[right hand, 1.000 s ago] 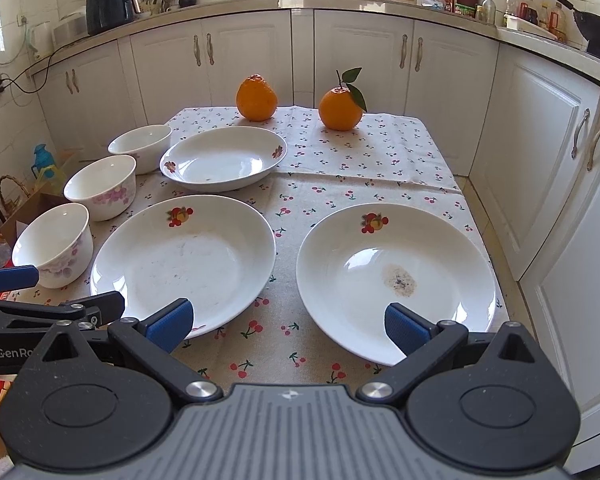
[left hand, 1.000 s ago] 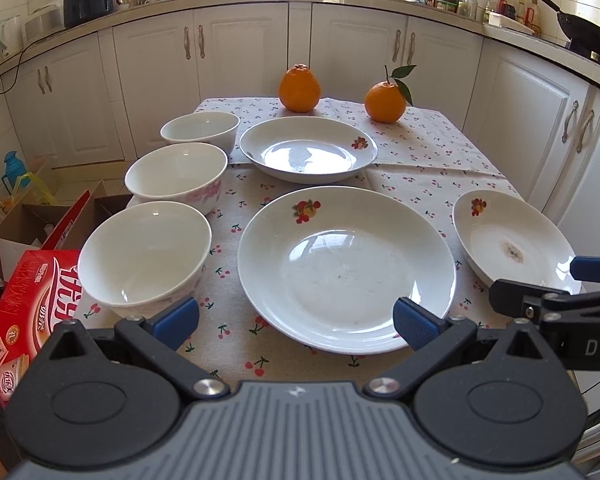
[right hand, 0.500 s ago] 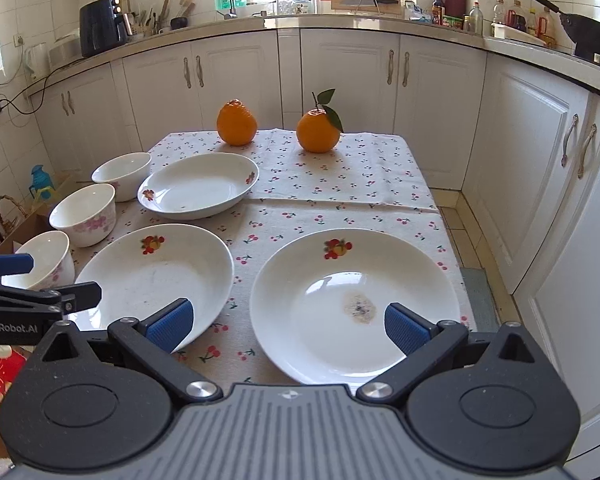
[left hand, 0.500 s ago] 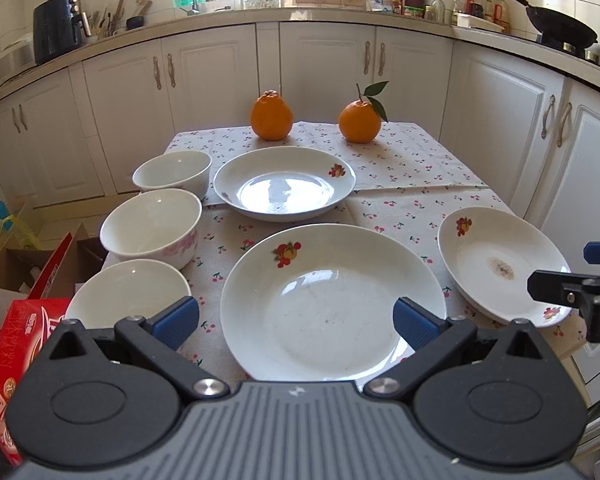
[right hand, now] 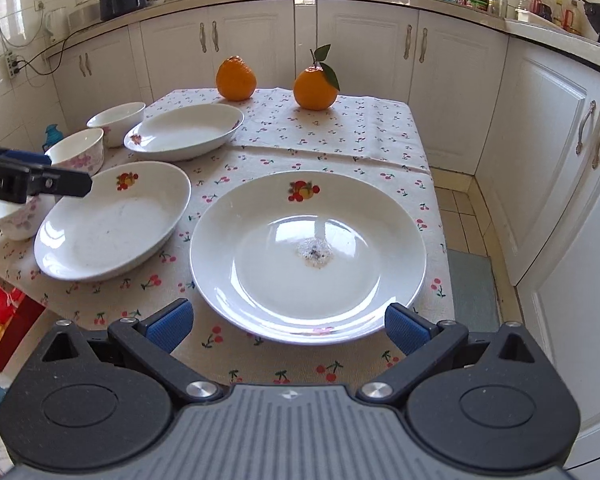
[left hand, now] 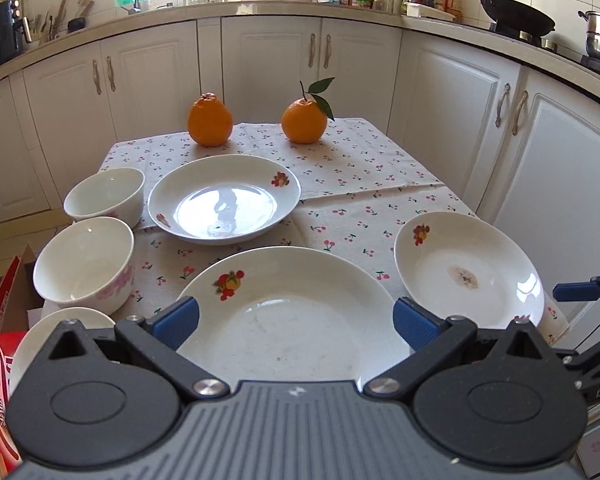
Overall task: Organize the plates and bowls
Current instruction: 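Move the left gripper toward the stained white plate's rim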
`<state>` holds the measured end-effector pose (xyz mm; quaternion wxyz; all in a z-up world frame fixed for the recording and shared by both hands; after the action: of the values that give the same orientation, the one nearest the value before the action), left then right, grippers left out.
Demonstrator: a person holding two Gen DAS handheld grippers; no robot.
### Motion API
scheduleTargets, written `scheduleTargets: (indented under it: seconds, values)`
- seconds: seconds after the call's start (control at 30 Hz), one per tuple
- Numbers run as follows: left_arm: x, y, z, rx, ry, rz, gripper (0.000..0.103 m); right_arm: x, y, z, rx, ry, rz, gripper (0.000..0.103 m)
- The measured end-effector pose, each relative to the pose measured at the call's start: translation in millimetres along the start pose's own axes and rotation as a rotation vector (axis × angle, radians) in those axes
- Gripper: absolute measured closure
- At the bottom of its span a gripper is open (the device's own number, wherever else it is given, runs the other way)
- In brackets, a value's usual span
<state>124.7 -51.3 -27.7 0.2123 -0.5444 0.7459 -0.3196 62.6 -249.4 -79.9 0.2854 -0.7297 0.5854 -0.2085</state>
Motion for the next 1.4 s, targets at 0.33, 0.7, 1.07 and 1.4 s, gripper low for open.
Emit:
scheduleTargets:
  seconds: [0.33, 0.7, 1.07, 1.4]
  values:
    - [26.9, -12.4, 22.1, -0.036, 0.037, 0.103, 0.001, 18.7, 13.5, 27.6, -0.049, 0.01, -0.019, 0.0]
    - [71.1, -27.4, 50.2, -0.114, 0.159, 0.219, 0.001, 25.2, 12.4, 42.0, -0.05, -0.07, -0.082, 0.0]
    - [113.6, -43.0, 87.8, -0.222, 0.28, 0.298, 0.001, 32.2, 12.6, 42.9, 0.005, -0.132, -0.146, 0.0]
    - [125.7, -49.8, 133.0, -0.357, 0.319, 0.344, 0.01, 37.7, 12.1, 43.1, 0.033, -0.203, -0.213, 0.0]
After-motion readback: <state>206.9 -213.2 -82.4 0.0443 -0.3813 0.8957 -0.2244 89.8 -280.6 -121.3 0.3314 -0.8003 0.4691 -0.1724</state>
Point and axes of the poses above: each gripper's, at about its wrist camera, not at the fingertips, and z roughly the way its jaws point, x to its right, y to its underside, the point moved 8 cm from there along z, roughly the way its jaws point, and after that the axes turned 3 degrees about -x, right-handed, at the moved point
